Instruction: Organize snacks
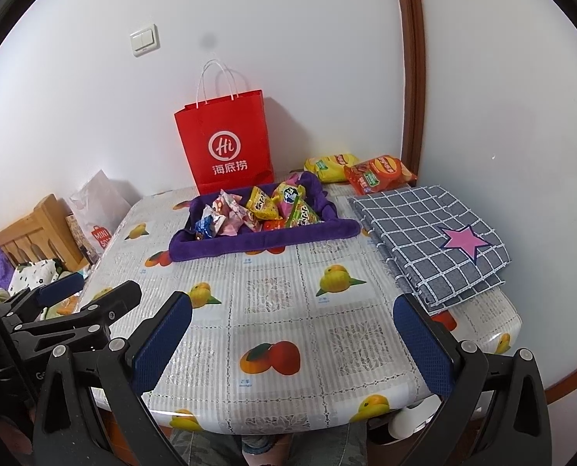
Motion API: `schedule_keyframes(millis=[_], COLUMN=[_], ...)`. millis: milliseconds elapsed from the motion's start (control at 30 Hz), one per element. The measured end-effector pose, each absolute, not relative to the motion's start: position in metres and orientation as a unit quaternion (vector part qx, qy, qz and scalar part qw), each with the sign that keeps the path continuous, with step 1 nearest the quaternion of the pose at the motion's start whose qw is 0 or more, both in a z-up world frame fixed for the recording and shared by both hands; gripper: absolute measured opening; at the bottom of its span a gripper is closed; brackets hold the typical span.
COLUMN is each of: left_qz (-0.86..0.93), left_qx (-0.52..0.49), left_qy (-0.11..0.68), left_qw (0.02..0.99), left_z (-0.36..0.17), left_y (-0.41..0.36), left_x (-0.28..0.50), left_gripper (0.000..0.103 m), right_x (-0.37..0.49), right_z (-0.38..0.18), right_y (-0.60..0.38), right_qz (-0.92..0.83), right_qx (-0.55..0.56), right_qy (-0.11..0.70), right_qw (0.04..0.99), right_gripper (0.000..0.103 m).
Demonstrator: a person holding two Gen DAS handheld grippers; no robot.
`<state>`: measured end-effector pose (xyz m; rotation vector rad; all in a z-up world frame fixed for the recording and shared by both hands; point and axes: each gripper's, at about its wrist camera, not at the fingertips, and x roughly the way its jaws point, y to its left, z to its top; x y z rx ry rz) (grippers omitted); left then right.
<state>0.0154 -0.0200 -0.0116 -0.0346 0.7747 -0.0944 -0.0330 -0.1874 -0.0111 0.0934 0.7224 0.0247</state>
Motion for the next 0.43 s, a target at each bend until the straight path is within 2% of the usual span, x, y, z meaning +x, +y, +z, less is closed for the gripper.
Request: schedule_keyframes(millis=[433], left_qz=[-0.046], left_qx=[-0.02], left_qy=[0.384], left_qw=[0.922], left_z=[-0.017], left_y=[-0.019], left_x=[0.027], left_gripper=[0.091], right_x=[-0.026], right_z=[-0.017], right_y=[-0.188], right_qz=[0.009], right_qx=[0.043], right_qy=[0.354], right_qw=[0.934], right_gripper=[0.102])
